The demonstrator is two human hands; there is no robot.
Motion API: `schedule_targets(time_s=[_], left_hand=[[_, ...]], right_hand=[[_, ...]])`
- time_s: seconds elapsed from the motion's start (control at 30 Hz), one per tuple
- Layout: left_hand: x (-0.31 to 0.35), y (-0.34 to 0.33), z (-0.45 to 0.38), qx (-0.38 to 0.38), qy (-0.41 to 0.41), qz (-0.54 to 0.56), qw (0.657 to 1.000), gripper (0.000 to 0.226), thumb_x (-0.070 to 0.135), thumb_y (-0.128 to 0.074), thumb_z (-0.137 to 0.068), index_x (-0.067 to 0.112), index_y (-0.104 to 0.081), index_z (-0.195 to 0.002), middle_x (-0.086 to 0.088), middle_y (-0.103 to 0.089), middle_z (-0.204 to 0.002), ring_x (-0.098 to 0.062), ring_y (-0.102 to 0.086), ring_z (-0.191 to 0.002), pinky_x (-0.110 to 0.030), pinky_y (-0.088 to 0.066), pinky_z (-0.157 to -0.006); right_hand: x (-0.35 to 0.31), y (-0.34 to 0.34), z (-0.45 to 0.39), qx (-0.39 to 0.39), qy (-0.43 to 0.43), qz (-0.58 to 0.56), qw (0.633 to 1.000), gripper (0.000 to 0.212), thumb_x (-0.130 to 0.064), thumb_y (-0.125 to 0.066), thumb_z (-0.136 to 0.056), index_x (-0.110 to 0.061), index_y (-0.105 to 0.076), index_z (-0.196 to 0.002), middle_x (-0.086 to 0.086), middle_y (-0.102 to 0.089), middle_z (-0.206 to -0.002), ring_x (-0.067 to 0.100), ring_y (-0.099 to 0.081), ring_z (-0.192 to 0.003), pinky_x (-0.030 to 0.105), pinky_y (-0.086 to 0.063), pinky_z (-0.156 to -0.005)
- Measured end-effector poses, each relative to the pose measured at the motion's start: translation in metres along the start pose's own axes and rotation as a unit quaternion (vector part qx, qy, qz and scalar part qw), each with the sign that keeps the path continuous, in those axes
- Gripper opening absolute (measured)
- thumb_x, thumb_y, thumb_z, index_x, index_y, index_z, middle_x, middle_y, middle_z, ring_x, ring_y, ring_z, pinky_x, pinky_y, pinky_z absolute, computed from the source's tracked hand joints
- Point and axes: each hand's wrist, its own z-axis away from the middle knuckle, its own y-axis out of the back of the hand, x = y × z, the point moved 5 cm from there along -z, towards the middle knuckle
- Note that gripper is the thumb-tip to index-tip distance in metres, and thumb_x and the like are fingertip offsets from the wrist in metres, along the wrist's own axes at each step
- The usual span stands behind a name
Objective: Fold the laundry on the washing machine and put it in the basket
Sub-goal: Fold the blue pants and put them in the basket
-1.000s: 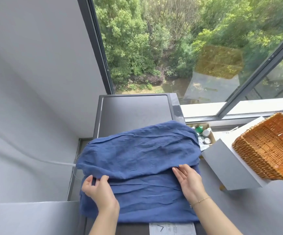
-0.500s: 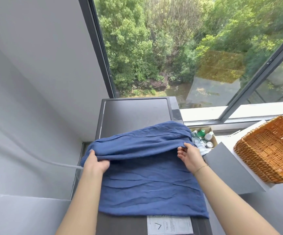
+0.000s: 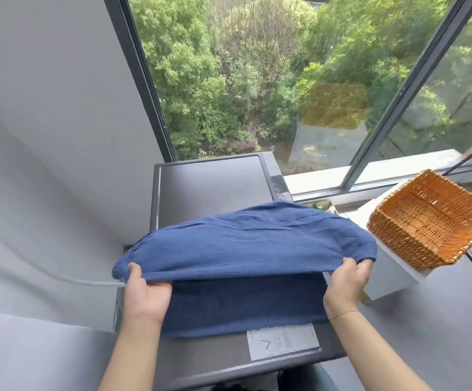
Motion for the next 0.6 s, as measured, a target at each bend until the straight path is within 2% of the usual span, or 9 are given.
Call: schedule_targets(time_s=[0.1, 0.2, 0.27, 0.3, 0.37, 0.4, 0.5, 0.57, 0.6], left_hand=[[-0.019, 0.031, 0.003, 0.037, 0.034, -0.011, 0.999, 0.032, 0.031, -0.03, -0.105, 0.019, -0.06, -0.108, 0.002, -0.072, -0.101, -0.018, -0.061, -0.108, -0.032, -0.044, -0.097], [-0.027, 0.058, 0.003, 0.055, 0.067, -0.04, 0.995, 0.03, 0.029, -0.032, -0.104, 0.018, -0.06, -0.108, -0.001, -0.066, -0.119, -0.02, -0.056, -0.119, -0.035, -0.043, -0.102], [-0.023, 0.064, 0.003, 0.043, 0.071, -0.064, 0.995, 0.028, 0.025, -0.039, -0.102, 0.018, -0.058, -0.121, 0.002, -0.074, -0.095, -0.014, -0.069, -0.093, -0.03, -0.053, -0.088], [-0.021, 0.064, 0.003, 0.038, 0.068, -0.067, 0.995, 0.028, 0.024, -0.041, -0.101, 0.019, -0.057, -0.123, 0.004, -0.075, -0.083, -0.012, -0.071, -0.083, -0.028, -0.055, -0.085], [-0.014, 0.065, 0.0, 0.041, 0.059, -0.062, 0.995, 0.023, 0.026, -0.041, -0.101, 0.019, -0.061, -0.112, 0.006, -0.074, -0.073, -0.01, -0.068, -0.09, -0.026, -0.052, -0.089], [-0.01, 0.067, -0.001, 0.048, 0.052, -0.059, 0.996, 0.023, 0.027, -0.039, -0.102, 0.019, -0.061, -0.107, 0.006, -0.074, -0.071, -0.009, -0.066, -0.094, -0.024, -0.052, -0.087], [0.001, 0.065, 0.001, 0.064, 0.039, -0.05, 0.996, 0.024, 0.029, -0.039, -0.103, 0.018, -0.058, -0.112, 0.009, -0.073, -0.085, -0.005, -0.068, -0.078, -0.018, -0.055, -0.068], [0.003, 0.068, 0.003, 0.08, 0.031, -0.04, 0.995, 0.023, 0.028, -0.04, -0.103, 0.02, -0.061, -0.107, 0.009, -0.067, -0.108, -0.008, -0.066, -0.088, -0.02, -0.052, -0.076], [0.002, 0.073, 0.003, 0.092, 0.028, -0.04, 0.995, 0.022, 0.027, -0.04, -0.103, 0.021, -0.061, -0.105, 0.007, -0.064, -0.115, -0.011, -0.064, -0.097, -0.022, -0.051, -0.082]], right_hand=[[0.039, 0.025, 0.005, 0.058, -0.077, -0.014, 0.995, 0.045, 0.008, -0.032, -0.083, -0.01, -0.051, -0.12, 0.008, -0.056, -0.127, 0.026, -0.058, -0.111, 0.037, -0.047, -0.096], [0.074, 0.038, 0.01, 0.061, -0.182, -0.025, 0.981, 0.023, 0.004, -0.042, -0.087, -0.019, -0.046, -0.087, 0.012, -0.053, -0.112, 0.017, -0.056, -0.078, 0.026, -0.05, -0.064], [0.077, 0.039, 0.01, 0.04, -0.208, -0.047, 0.976, 0.023, 0.001, -0.049, -0.091, -0.016, -0.048, -0.107, 0.01, -0.048, -0.113, 0.016, -0.055, -0.08, 0.025, -0.053, -0.064], [0.076, 0.038, 0.008, 0.034, -0.212, -0.05, 0.976, 0.042, 0.0, -0.05, -0.093, -0.016, -0.041, -0.131, 0.008, -0.046, -0.117, 0.017, -0.055, -0.087, 0.029, -0.053, -0.074], [0.074, 0.039, 0.002, 0.041, -0.206, -0.031, 0.977, 0.07, 0.003, -0.05, -0.092, -0.018, -0.018, -0.15, 0.007, -0.046, -0.124, 0.019, -0.051, -0.089, 0.037, -0.048, -0.087], [0.07, 0.041, -0.001, 0.057, -0.178, -0.005, 0.982, 0.071, 0.003, -0.05, -0.091, -0.019, -0.019, -0.151, 0.007, -0.046, -0.126, 0.018, -0.051, -0.09, 0.036, -0.047, -0.088], [0.058, 0.046, -0.004, 0.084, -0.094, 0.041, 0.991, 0.068, -0.01, -0.052, -0.083, -0.026, -0.031, -0.146, 0.003, -0.045, -0.127, 0.022, -0.052, -0.112, 0.041, -0.04, -0.102], [0.062, 0.053, -0.004, 0.081, -0.081, 0.039, 0.993, 0.069, -0.014, -0.05, -0.079, -0.028, -0.033, -0.144, 0.009, -0.045, -0.138, 0.027, -0.051, -0.122, 0.043, -0.04, -0.105], [0.063, 0.056, 0.0, 0.081, -0.087, 0.039, 0.992, 0.069, -0.013, -0.049, -0.079, -0.026, -0.033, -0.144, 0.012, -0.043, -0.142, 0.026, -0.052, -0.117, 0.039, -0.043, -0.101]])
